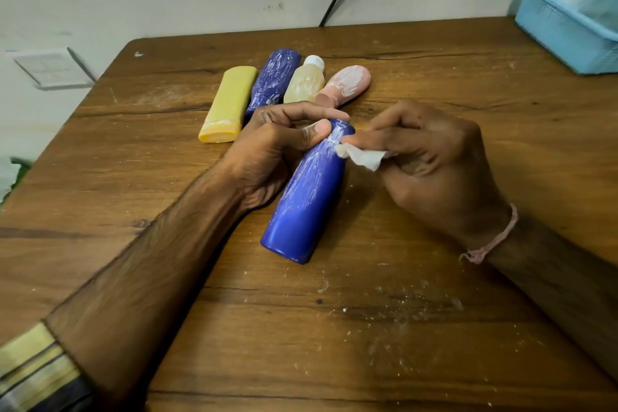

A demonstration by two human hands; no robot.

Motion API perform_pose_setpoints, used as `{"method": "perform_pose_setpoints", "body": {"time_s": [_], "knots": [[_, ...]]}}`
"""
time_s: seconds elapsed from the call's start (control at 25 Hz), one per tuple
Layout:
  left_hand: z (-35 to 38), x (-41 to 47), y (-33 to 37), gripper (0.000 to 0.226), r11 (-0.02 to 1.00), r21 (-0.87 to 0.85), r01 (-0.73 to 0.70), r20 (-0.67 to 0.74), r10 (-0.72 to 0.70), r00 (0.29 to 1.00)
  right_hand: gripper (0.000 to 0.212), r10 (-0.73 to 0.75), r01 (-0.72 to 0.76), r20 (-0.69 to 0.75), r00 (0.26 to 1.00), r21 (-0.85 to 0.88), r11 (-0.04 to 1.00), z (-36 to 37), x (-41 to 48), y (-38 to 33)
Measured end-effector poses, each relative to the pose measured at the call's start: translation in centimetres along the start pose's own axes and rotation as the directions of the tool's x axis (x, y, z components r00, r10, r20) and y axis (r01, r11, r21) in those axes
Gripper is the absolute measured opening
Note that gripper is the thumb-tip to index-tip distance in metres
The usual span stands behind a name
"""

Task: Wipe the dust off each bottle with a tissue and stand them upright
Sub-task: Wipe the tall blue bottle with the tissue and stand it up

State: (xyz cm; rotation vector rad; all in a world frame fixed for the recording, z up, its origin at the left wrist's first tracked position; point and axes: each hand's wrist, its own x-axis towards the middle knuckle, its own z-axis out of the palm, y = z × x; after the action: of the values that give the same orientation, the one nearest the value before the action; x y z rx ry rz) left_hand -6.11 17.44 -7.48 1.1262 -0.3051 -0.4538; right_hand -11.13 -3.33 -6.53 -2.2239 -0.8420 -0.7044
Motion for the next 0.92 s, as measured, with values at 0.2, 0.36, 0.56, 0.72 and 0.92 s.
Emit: {"method": "perform_pose_setpoints", "body": {"time_s": [0.2,0.36,0.56,0.72,0.92], "knots": [[-0.04,0.08,0.01,0.020,1.000,0.003,0.008,-0.003,-0.007,1.000,0.018,0.016,-0.022,-0.071,0.997,-0.082,0.996,-0.04,-0.17,-0.60],[-0.03,0.11,-0.04,0.020,1.000,-0.003,0.018,-0.022,-0.018,1.000,0.020,0.015,-0.018,-0.044,0.999,-0.074,0.997,0.08,-0.10,-0.50],[-0.02,0.11,0.13,0.023,1.000,0.013,0.024,-0.027,-0.023,0.999,0.023,0.047,-0.052,-0.049,0.998,-0.094,0.994,-0.17,0.07,-0.21],[0.14,0.10,0.04,0.021,0.999,0.029,0.032,-0.034,-0.031,0.999,0.027,-0.042,0.045,0.041,0.998,-0.072,0.996,0.22,-0.15,-0.39],[0.12,0.36,-0.10,0.021,0.999,0.046,0.029,-0.070,-0.026,0.997,0.032,-0.011,0.016,0.060,0.998,-0.095,0.995,0.15,0.05,-0.32]]}}
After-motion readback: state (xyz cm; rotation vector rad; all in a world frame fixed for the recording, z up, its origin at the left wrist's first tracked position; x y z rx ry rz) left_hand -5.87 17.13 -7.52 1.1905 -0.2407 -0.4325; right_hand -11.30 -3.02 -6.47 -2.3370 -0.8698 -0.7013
